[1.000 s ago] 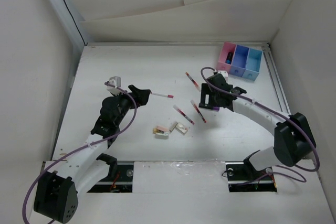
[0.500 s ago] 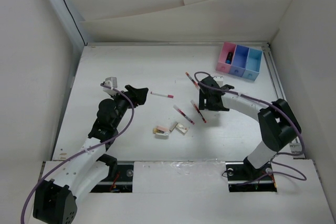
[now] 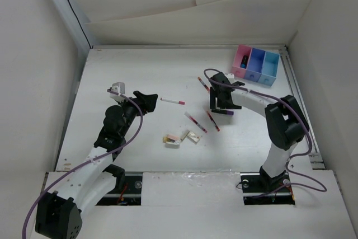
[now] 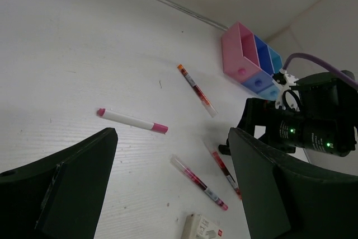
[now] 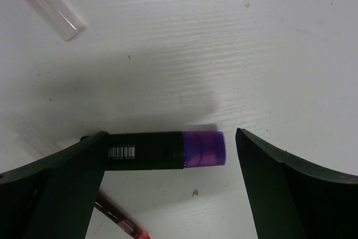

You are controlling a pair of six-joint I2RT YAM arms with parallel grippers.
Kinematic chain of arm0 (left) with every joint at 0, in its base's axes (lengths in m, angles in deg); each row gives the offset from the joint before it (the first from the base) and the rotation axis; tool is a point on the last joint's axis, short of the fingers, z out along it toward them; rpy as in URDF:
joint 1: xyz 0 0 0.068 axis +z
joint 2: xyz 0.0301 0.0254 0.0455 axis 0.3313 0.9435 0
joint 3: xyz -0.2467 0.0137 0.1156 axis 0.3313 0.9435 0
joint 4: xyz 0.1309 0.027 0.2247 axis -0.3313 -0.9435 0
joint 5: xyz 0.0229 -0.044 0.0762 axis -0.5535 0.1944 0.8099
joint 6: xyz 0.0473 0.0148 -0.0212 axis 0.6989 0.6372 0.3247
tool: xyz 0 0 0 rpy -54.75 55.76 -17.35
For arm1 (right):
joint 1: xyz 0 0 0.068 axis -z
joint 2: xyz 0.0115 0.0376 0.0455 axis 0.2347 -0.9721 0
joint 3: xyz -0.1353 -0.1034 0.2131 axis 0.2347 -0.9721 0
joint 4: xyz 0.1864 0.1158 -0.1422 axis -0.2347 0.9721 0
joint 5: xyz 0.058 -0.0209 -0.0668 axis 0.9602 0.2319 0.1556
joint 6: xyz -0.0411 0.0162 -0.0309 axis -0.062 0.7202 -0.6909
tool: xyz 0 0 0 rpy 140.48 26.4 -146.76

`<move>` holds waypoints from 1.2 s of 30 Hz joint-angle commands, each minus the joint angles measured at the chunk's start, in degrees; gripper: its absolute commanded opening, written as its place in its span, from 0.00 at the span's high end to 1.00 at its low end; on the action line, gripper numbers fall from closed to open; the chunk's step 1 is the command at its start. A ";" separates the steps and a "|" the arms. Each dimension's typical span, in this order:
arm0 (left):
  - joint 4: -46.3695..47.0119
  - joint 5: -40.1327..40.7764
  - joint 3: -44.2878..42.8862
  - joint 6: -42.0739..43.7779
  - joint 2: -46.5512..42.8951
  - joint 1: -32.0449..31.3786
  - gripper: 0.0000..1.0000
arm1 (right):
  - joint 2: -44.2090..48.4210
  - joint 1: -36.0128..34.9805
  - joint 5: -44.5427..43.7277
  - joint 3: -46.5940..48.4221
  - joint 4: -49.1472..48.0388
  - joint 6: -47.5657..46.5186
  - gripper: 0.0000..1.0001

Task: Sort the stationery into containers
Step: Grab a piece of stationery with the right arm

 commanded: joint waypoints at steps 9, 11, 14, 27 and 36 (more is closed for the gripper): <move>1.69 0.31 -2.61 0.73 -0.74 -0.10 0.22 | 10.76 -1.02 0.52 -4.22 -2.07 -0.30 0.00; 1.69 0.31 -2.61 0.73 -0.22 -0.10 0.22 | 11.31 -1.72 2.21 -4.22 -2.08 -0.30 0.00; 1.69 0.31 -2.61 0.73 -0.22 -0.10 0.22 | 10.35 -3.12 0.47 -4.22 0.64 1.18 0.00; 1.69 0.31 -2.61 0.73 -1.27 -0.10 0.22 | 1.56 -5.06 -3.68 -2.20 3.63 4.53 0.00; 1.69 0.31 -2.61 0.73 -1.27 -0.10 0.22 | -5.03 -1.38 -3.68 4.11 1.09 4.01 0.00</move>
